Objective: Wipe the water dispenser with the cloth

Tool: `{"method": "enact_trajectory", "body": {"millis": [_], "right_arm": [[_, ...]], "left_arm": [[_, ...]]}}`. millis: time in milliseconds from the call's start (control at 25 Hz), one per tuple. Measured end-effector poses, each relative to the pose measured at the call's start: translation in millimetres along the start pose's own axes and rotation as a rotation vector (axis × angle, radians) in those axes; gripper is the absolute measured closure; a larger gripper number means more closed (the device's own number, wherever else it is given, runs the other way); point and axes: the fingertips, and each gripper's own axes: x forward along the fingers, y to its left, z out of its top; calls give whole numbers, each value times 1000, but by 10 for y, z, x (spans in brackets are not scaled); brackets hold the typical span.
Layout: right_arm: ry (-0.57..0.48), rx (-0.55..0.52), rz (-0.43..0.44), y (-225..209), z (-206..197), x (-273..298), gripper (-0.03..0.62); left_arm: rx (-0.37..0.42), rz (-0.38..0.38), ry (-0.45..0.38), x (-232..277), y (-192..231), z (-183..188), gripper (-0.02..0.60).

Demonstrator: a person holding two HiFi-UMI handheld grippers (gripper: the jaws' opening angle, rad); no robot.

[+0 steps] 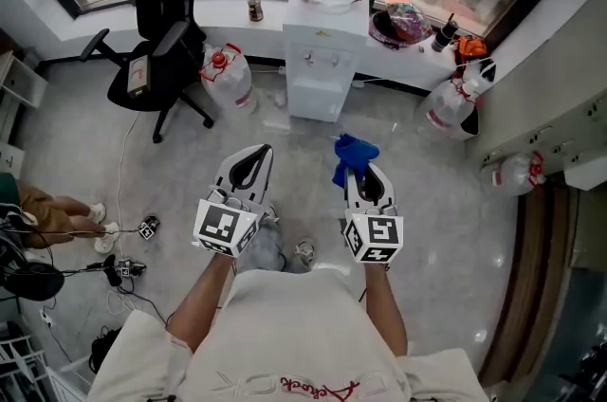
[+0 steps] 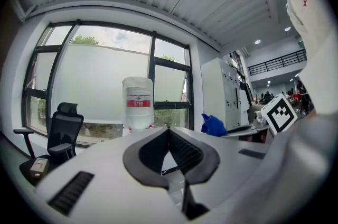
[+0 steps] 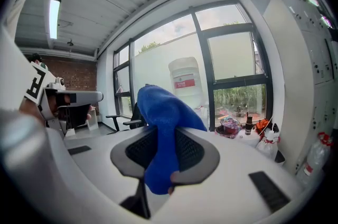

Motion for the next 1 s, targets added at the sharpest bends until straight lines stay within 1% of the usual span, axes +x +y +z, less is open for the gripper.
{"method": "enact_trajectory", "body": {"millis": [360, 520, 800, 1000], "right_arm": [[10, 13, -13, 192, -1, -362, 497], [10, 10, -30, 367, -6, -515, 497], [2, 12, -97, 803, -117, -897, 497], [-18, 6, -109, 1010, -119, -959, 499]], "left_arm": [[-3, -14, 6, -230, -129, 59, 571], [-8, -36, -1, -351, -147, 77, 571], [-23, -94, 17, -716, -174, -3, 571], [-36, -107, -1, -750, -158, 5, 571]]}}
